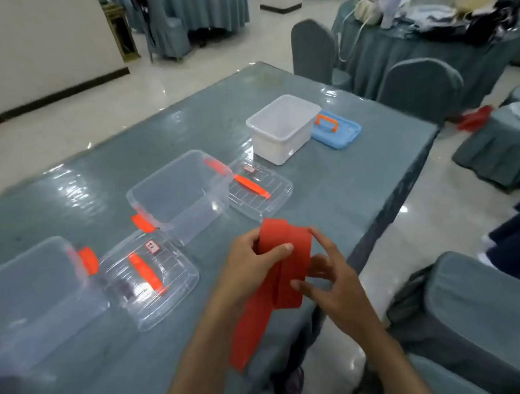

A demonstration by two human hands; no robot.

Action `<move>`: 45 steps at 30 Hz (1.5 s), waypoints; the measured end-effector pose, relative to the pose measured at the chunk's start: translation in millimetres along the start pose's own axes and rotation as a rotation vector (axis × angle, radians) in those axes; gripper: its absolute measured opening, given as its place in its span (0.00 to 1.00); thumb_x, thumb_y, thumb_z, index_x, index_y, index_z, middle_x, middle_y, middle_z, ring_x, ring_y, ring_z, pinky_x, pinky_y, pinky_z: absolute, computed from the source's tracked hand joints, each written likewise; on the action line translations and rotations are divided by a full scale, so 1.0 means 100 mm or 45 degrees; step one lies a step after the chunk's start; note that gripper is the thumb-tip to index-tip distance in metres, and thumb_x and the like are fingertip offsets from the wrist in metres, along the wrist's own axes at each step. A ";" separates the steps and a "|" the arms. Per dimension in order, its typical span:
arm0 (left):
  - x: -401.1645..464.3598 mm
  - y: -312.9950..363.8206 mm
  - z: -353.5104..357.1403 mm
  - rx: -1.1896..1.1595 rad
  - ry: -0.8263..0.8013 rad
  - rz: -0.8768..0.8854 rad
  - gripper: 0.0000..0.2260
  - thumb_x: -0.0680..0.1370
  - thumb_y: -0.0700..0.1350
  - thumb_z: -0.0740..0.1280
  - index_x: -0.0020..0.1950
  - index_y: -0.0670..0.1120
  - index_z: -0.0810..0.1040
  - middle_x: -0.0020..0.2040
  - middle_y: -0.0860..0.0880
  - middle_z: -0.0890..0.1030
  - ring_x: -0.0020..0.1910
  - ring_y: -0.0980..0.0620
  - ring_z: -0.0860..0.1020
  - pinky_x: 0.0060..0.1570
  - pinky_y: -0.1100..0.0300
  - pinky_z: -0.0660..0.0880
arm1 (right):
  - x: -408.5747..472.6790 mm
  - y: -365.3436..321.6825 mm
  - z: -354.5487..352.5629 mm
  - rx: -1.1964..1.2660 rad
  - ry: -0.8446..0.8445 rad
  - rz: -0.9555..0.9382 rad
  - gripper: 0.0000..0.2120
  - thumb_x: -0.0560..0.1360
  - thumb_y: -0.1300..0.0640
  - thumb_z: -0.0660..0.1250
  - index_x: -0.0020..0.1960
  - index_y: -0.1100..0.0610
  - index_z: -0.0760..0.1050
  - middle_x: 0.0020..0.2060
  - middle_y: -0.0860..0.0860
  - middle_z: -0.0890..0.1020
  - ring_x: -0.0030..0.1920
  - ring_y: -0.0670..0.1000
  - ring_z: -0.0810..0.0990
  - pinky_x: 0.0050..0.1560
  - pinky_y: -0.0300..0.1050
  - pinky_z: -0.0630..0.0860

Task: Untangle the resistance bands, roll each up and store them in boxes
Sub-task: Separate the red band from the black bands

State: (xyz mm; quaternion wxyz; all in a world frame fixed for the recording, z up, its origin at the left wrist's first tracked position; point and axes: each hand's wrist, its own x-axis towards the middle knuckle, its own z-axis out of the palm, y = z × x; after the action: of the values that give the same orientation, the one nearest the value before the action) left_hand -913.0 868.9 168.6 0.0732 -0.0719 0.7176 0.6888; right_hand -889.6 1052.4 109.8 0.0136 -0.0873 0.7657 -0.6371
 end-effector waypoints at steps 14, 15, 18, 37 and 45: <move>2.18 0.55 1.04 -0.251 0.035 0.121 0.15 0.70 0.44 0.75 0.57 0.48 0.84 0.53 0.46 0.89 0.54 0.48 0.86 0.59 0.48 0.82 | 2.18 0.06 -1.45 0.235 0.219 -0.056 0.18 0.75 0.63 0.75 0.63 0.51 0.82 0.48 0.54 0.89 0.48 0.50 0.87 0.50 0.41 0.83; 2.31 0.57 1.12 -0.266 0.044 0.114 0.16 0.70 0.44 0.75 0.58 0.49 0.84 0.53 0.47 0.89 0.54 0.49 0.86 0.58 0.49 0.82 | 2.33 0.08 -1.55 0.250 0.214 -0.056 0.17 0.74 0.62 0.75 0.62 0.51 0.82 0.48 0.54 0.89 0.48 0.50 0.86 0.50 0.41 0.83; 2.69 0.63 1.36 -0.297 0.077 0.071 0.17 0.72 0.43 0.75 0.61 0.49 0.83 0.53 0.48 0.88 0.53 0.50 0.85 0.51 0.54 0.83 | 2.75 0.17 -1.87 0.254 0.153 -0.070 0.17 0.75 0.60 0.75 0.62 0.51 0.83 0.49 0.54 0.89 0.48 0.50 0.86 0.51 0.42 0.83; 4.34 0.75 2.92 -0.580 0.333 -0.229 0.15 0.81 0.30 0.66 0.65 0.40 0.80 0.55 0.44 0.85 0.49 0.48 0.83 0.53 0.51 0.79 | 4.74 1.09 -3.58 0.299 -0.397 0.066 0.23 0.80 0.60 0.69 0.74 0.51 0.75 0.46 0.56 0.83 0.48 0.49 0.81 0.52 0.41 0.78; 4.61 -0.24 2.97 -0.085 0.416 -0.679 0.18 0.81 0.29 0.67 0.71 0.32 0.74 0.44 0.45 0.82 0.33 0.58 0.80 0.34 0.63 0.77 | 4.96 2.35 -3.46 -0.169 -0.738 0.200 0.28 0.76 0.76 0.69 0.65 0.47 0.73 0.37 0.44 0.76 0.37 0.40 0.75 0.44 0.39 0.73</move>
State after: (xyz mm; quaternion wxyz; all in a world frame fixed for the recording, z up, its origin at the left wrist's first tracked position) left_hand -1357.9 1163.9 39.5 0.1327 -0.3695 0.6526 0.6480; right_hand -1451.3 1355.1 -10.0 0.2749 -0.2066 0.7742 -0.5313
